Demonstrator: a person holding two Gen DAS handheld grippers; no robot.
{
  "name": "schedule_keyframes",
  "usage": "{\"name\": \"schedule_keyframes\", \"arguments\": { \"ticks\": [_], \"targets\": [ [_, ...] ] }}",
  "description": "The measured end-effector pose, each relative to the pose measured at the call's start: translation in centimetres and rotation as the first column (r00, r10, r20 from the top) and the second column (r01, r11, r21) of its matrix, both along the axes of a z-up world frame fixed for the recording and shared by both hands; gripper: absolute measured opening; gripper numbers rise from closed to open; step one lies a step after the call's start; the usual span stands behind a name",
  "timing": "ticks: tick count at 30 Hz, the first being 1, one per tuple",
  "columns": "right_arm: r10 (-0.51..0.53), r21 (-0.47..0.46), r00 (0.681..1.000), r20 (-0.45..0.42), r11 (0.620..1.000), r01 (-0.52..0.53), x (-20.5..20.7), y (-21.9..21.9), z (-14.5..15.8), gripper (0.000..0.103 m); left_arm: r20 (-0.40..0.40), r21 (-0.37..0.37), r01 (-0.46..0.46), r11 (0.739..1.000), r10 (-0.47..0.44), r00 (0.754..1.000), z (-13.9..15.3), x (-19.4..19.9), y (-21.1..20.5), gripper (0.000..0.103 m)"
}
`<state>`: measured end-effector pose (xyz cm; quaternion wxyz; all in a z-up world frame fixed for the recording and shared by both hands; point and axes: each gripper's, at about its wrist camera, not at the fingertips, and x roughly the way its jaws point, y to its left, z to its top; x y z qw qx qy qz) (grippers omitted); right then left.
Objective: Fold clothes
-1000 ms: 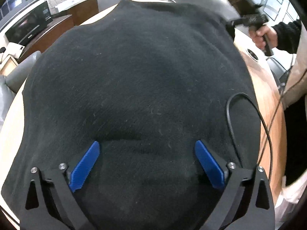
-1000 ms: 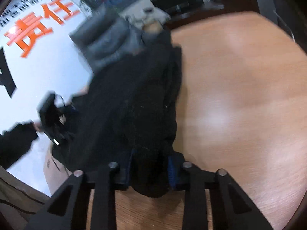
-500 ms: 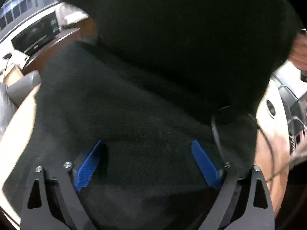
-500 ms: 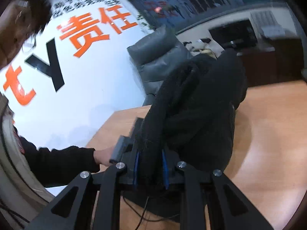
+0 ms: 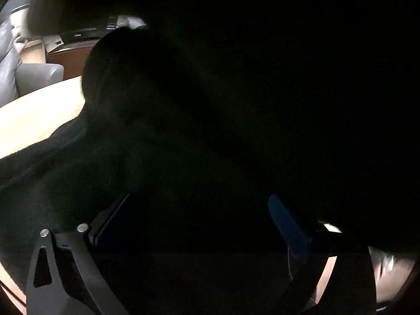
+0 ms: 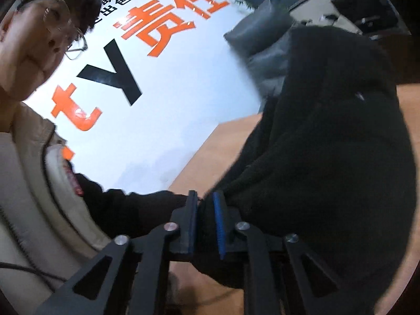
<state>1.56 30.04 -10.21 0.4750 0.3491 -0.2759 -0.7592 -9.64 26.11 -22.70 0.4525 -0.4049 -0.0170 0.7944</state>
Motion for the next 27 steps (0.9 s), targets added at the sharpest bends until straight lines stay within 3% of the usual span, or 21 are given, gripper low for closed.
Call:
{"name": "schedule_keyframes", "arguments": {
  "ticks": [4, 6, 8, 9, 10, 11, 12, 16, 18, 20, 23, 26, 27],
  "targets": [
    [0.039, 0.156, 0.998, 0.040, 0.987, -0.045, -0.3, -0.2, -1.0, 0.002, 0.031, 0.095, -0.033, 0.995, 0.030, 0.999, -0.1, -0.3, -1.7, 0.100],
    [0.015, 0.257, 1.000, 0.019, 0.966, -0.019, 0.0, 0.3, -0.7, 0.004, 0.048, 0.142, -0.047, 0.989, 0.041, 0.998, -0.1, -0.5, -2.7, 0.100],
    [-0.019, 0.363, 0.998, -0.057, 0.931, 0.039, 1.0, 0.4, 0.8, 0.008, 0.043, 0.139, -0.039, 0.990, 0.033, 0.999, -0.3, -0.5, -3.0, 0.100],
    [-0.044, 0.424, 0.994, -0.102, 0.902, 0.083, 1.6, 0.4, 1.5, 0.031, 0.040, 0.131, -0.035, 0.991, 0.030, 0.999, -0.4, -0.5, -2.9, 0.100],
    [-0.079, 0.491, 0.985, -0.155, 0.859, 0.146, 2.1, 0.5, 2.2, 0.068, 0.037, 0.123, -0.034, 0.992, 0.030, 0.999, -0.4, -0.6, -2.8, 0.101],
    [-0.109, 0.552, 0.972, -0.210, 0.807, 0.210, 2.7, 0.5, 3.0, 0.085, 0.034, 0.115, -0.033, 0.993, 0.029, 0.999, -0.4, -0.7, -2.7, 0.101],
    [-0.126, 0.604, 0.956, -0.265, 0.751, 0.267, 3.1, 0.5, 3.5, 0.094, 0.034, 0.112, -0.032, 0.993, 0.029, 0.999, -0.4, -0.8, -2.7, 0.101],
    [-0.041, 0.752, 0.900, -0.433, 0.534, 0.386, 3.5, -0.1, 2.2, 0.097, 0.037, 0.107, -0.029, 0.994, 0.025, 0.999, -0.5, -1.1, -2.7, 0.101],
    [0.074, 0.804, 0.901, -0.427, 0.488, 0.341, 2.7, -1.5, 0.2, 0.096, 0.037, 0.103, -0.026, 0.994, 0.023, 0.999, -0.6, -1.1, -2.6, 0.102],
    [0.174, 0.830, 0.878, -0.446, 0.447, 0.333, 1.7, -3.5, -0.9, 0.096, 0.037, 0.103, -0.023, 0.994, 0.019, 0.999, -0.7, -1.2, -2.5, 0.102],
    [0.213, 0.831, 0.862, -0.459, 0.447, 0.332, -0.2, -4.7, -1.7, 0.095, 0.038, 0.108, -0.018, 0.994, 0.014, 0.999, -0.7, -1.4, -2.6, 0.102],
    [0.213, 0.841, 0.890, -0.403, 0.470, 0.269, -2.0, -4.9, -2.5, 0.078, 0.038, 0.110, -0.013, 0.994, 0.009, 0.999, -0.8, -1.6, -2.8, 0.102],
    [0.208, 0.842, 0.900, -0.384, 0.478, 0.249, -2.6, -5.0, -2.8, 0.060, 0.039, 0.112, -0.012, 0.994, 0.008, 0.999, -0.8, -1.6, -2.8, 0.102]
  ]
}}
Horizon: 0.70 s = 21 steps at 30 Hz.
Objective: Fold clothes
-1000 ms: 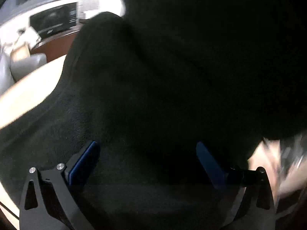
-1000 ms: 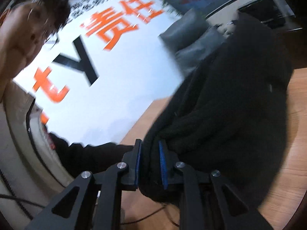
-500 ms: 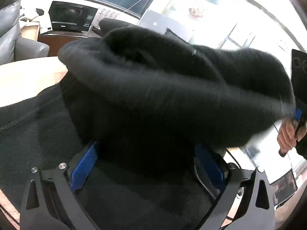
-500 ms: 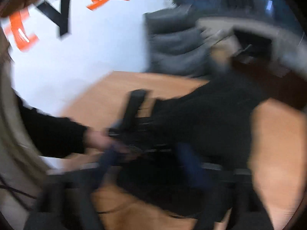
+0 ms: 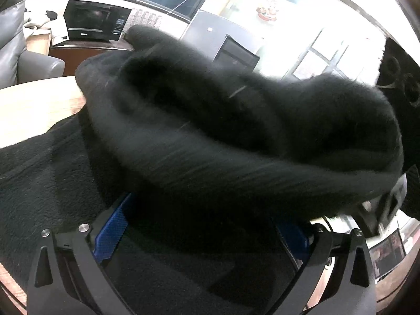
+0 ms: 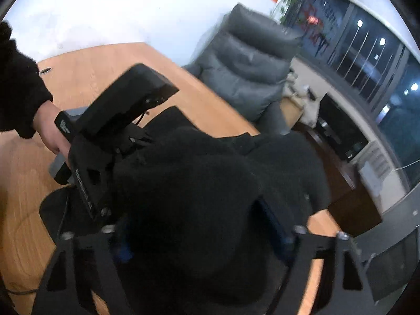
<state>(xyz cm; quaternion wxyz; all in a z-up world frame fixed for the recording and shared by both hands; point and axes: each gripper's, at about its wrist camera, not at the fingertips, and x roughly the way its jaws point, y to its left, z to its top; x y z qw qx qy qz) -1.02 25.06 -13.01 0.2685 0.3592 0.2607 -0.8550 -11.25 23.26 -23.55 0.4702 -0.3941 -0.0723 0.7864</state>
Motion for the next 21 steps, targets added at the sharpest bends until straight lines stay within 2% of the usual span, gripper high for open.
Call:
{"name": "schedule_keyframes", "arguments": {
  "ticks": [1, 4, 6, 8, 11, 13, 15, 18, 19, 21],
  "targets": [
    [-0.020, -0.017, 0.999, 0.029, 1.000, 0.020, -0.5, 0.1, -0.2, 0.046, 0.001, 0.004, 0.001, 1.000, -0.001, 1.000, 0.0, 0.2, -0.3, 0.102],
    [-0.094, -0.123, 0.991, 0.094, 0.987, 0.105, -1.4, 1.3, 0.4, 0.032, -0.006, 0.017, 0.004, 1.000, -0.004, 1.000, 0.4, 1.1, -1.0, 0.102],
    [-0.128, -0.217, 0.987, 0.101, 0.965, 0.147, -1.0, 2.4, 2.1, 0.027, -0.015, 0.024, 0.000, 1.000, 0.001, 1.000, 0.3, 1.4, -1.7, 0.102],
    [-0.134, -0.354, 0.987, 0.093, 0.922, 0.158, -0.3, 3.4, 4.8, 0.026, -0.019, 0.019, -0.009, 1.000, 0.009, 1.000, 0.0, 1.5, -2.1, 0.101],
    [-0.053, -0.541, 0.992, 0.117, 0.834, 0.109, 1.1, 3.7, 7.8, 0.026, -0.019, 0.012, -0.034, 0.999, 0.035, 0.999, -0.3, 1.3, -1.8, 0.101],
    [0.009, -0.578, 0.986, 0.169, 0.811, 0.092, 2.3, 3.0, 7.4, 0.026, -0.015, 0.017, -0.042, 0.999, 0.042, 0.999, -0.4, 1.1, -1.7, 0.101],
    [0.035, -0.602, 0.971, 0.238, 0.790, 0.119, 3.3, 3.1, 5.7, 0.026, -0.008, 0.034, -0.041, 0.999, 0.041, 0.999, -0.5, 1.1, -1.9, 0.100],
    [0.025, -0.677, 0.956, 0.291, 0.712, 0.187, 3.8, 4.8, 4.3, 0.026, -0.004, 0.056, -0.033, 0.998, 0.034, 0.999, -0.1, 1.6, -3.0, 0.100],
    [0.024, -0.687, 0.955, 0.296, 0.700, 0.195, 3.6, 5.1, 4.1, 0.026, 0.000, 0.062, -0.036, 0.997, 0.036, 0.999, 0.3, 1.9, -3.7, 0.100],
    [0.050, -0.690, 0.953, 0.300, 0.700, 0.181, 3.0, 4.8, 3.6, 0.026, -0.014, 0.062, -0.063, 0.996, 0.064, 0.998, 1.7, 3.1, -6.0, 0.100]
  ]
}}
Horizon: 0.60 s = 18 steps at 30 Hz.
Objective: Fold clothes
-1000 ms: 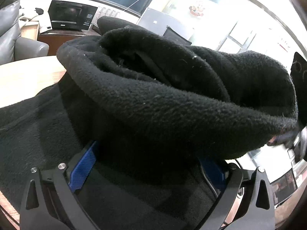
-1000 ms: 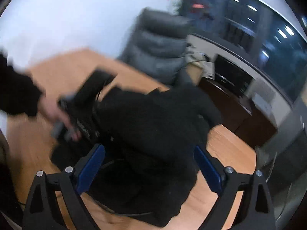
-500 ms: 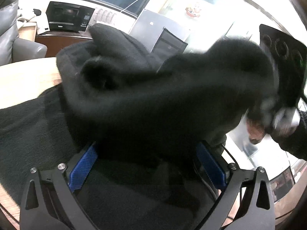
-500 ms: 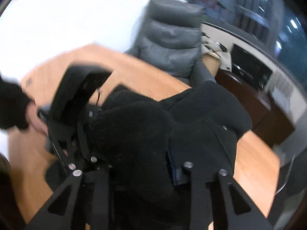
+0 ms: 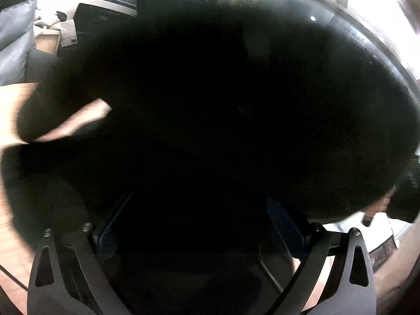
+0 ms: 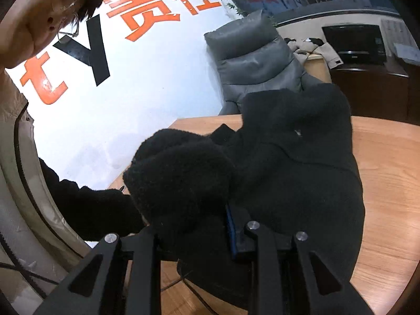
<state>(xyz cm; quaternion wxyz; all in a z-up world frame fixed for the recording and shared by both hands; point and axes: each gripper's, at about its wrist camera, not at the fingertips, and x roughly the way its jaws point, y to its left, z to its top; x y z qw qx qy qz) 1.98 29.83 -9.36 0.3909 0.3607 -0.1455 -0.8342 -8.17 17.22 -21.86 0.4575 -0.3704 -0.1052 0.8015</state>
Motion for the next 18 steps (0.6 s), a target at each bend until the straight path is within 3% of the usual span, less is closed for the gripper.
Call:
{"name": "schedule_keyframes", "arguments": {
  "ticks": [3, 5, 8, 10, 13, 16, 18],
  "targets": [
    [0.069, 0.002, 0.998, 0.004, 0.998, -0.069, -0.4, -1.1, -1.2, 0.026, -0.019, -0.014, -0.101, 0.995, 0.100, 0.995, 3.5, 2.9, -4.5, 0.101],
    [0.117, 0.025, 0.993, 0.017, 0.993, -0.117, 0.1, -2.3, -2.6, 0.026, -0.039, -0.048, -0.180, 0.982, 0.178, 0.983, 6.6, 4.9, -12.2, 0.102],
    [0.206, 0.101, 0.978, 0.042, 0.973, -0.209, 1.1, -4.8, -5.0, 0.026, -0.102, -0.143, -0.305, 0.942, 0.292, 0.951, 10.2, 7.5, -17.8, 0.103],
    [0.249, 0.130, 0.967, 0.056, 0.958, -0.255, 1.4, -6.2, -6.2, 0.027, -0.164, -0.203, -0.380, 0.903, 0.351, 0.922, 14.3, 8.5, -20.2, 0.103],
    [0.300, 0.188, 0.952, 0.063, 0.933, -0.307, 1.8, -8.1, -7.2, 0.028, -0.235, -0.246, -0.440, 0.864, 0.388, 0.891, 20.4, 9.2, -21.5, 0.103],
    [0.326, 0.272, 0.945, 0.039, 0.906, -0.324, 2.2, -9.1, -7.0, 0.032, -0.238, -0.277, -0.396, 0.875, 0.337, 0.911, 24.5, 7.7, -19.6, 0.103],
    [0.357, 0.355, 0.934, 0.012, 0.872, -0.338, 2.7, -9.9, -6.7, 0.039, -0.233, -0.297, -0.308, 0.904, 0.244, 0.941, 26.1, 7.5, -16.0, 0.103]
  ]
}}
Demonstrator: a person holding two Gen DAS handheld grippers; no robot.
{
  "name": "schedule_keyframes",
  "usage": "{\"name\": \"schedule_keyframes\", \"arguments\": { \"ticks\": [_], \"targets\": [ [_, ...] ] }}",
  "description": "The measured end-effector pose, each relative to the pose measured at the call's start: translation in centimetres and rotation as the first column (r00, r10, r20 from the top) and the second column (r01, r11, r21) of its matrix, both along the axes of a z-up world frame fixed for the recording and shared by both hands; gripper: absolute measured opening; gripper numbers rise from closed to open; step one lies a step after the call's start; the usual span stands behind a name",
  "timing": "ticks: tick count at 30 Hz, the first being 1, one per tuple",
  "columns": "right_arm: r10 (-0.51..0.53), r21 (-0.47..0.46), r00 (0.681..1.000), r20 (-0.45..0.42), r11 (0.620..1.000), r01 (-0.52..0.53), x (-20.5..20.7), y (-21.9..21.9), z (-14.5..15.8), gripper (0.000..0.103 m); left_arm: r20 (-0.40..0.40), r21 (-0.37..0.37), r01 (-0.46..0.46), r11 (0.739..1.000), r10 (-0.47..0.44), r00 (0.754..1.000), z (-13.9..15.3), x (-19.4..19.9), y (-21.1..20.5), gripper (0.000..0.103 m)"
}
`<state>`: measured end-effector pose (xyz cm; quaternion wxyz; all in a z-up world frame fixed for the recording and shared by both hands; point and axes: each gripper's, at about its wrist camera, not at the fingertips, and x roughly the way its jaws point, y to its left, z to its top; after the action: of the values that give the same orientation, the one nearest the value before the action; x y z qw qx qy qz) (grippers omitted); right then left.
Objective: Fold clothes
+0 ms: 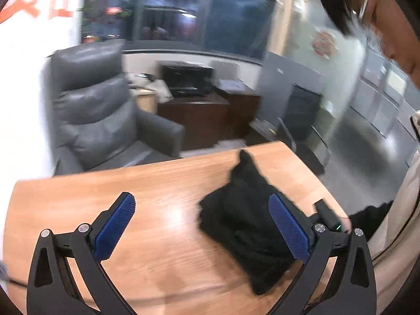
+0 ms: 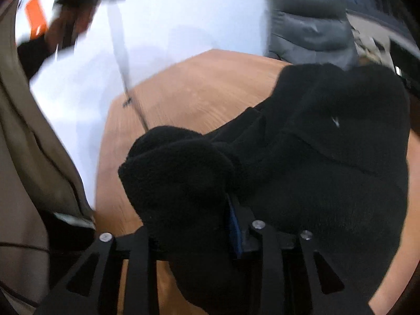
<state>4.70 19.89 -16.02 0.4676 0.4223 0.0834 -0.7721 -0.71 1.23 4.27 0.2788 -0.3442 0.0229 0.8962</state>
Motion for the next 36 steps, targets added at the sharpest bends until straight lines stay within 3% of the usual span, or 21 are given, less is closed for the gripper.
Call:
{"name": "schedule_keyframes", "arguments": {
  "ticks": [2, 5, 7, 9, 11, 13, 16, 19, 23, 27, 29, 31, 34, 36],
  "targets": [
    [0.034, 0.067, 0.997, -0.062, 0.997, -0.030, 1.0, -0.8, 0.4, 0.045, -0.029, 0.019, 0.148, 0.989, -0.148, 0.989, 1.7, -0.3, 3.9, 0.103],
    [0.063, 0.132, 0.989, -0.132, 0.990, -0.046, 2.2, -1.7, 0.5, 0.057, -0.014, 0.047, 0.333, 0.942, -0.333, 0.943, 0.6, -2.9, 10.2, 0.103],
    [0.073, 0.156, 0.982, -0.175, 0.987, -0.046, 3.1, -2.0, 0.3, 0.067, 0.031, 0.030, 0.413, 0.910, -0.414, 0.910, -2.5, -4.9, 13.9, 0.103],
    [0.083, 0.178, 0.972, -0.220, 0.983, -0.043, 4.1, -2.3, 0.0, 0.069, 0.084, 0.010, 0.483, 0.875, -0.482, 0.872, -6.0, -6.8, 17.6, 0.103],
    [0.076, 0.189, 0.963, -0.257, 0.982, -0.027, 4.5, -2.6, -0.4, 0.069, 0.140, -0.030, 0.553, 0.833, -0.544, 0.827, -11.5, -8.5, 20.7, 0.103],
    [0.068, 0.190, 0.957, -0.283, 0.982, -0.014, 5.0, -2.6, -0.9, 0.071, 0.197, -0.096, 0.605, 0.791, -0.581, 0.790, -16.4, -8.4, 22.2, 0.102],
    [0.050, 0.181, 0.946, -0.320, 0.983, 0.010, 5.5, -2.2, -1.3, 0.073, 0.276, -0.201, 0.647, 0.736, -0.591, 0.758, -23.1, -8.6, 22.8, 0.101],
    [0.004, 0.146, 0.950, -0.314, 0.988, 0.044, 5.8, -1.4, -0.8, 0.073, 0.259, -0.153, 0.643, 0.750, -0.598, 0.759, -25.0, -9.1, 21.3, 0.103],
    [-0.122, 0.005, 0.975, -0.185, 0.992, 0.125, 7.2, 2.5, 2.3, 0.073, 0.214, -0.166, 0.653, 0.739, -0.619, 0.755, -26.0, -9.1, 20.0, 0.103],
    [-0.165, -0.138, 0.983, 0.084, 0.975, 0.176, 6.2, 6.3, 4.3, 0.073, 0.206, -0.151, 0.644, 0.750, -0.614, 0.762, -25.9, -9.4, 19.1, 0.103],
    [-0.147, -0.191, 0.963, 0.226, 0.963, 0.192, 5.8, 7.8, 4.9, 0.074, 0.214, -0.154, 0.638, 0.755, -0.605, 0.767, -25.9, -9.5, 18.8, 0.103],
    [-0.033, -0.221, 0.923, 0.384, 0.967, 0.127, 6.9, 7.7, 4.6, 0.074, 0.232, -0.165, 0.626, 0.762, -0.587, 0.775, -25.4, -9.6, 18.5, 0.103],
    [-0.014, -0.179, 0.882, 0.471, 0.978, 0.111, 10.2, 10.0, 5.7, 0.074, 0.251, -0.199, 0.592, 0.781, -0.544, 0.801, -23.4, -9.2, 16.6, 0.103],
    [-0.081, -0.127, 0.850, 0.520, 0.977, 0.171, 12.5, 13.4, 6.6, 0.074, 0.241, -0.220, 0.563, 0.797, -0.514, 0.823, -21.5, -8.2, 14.1, 0.103]
  ]
}}
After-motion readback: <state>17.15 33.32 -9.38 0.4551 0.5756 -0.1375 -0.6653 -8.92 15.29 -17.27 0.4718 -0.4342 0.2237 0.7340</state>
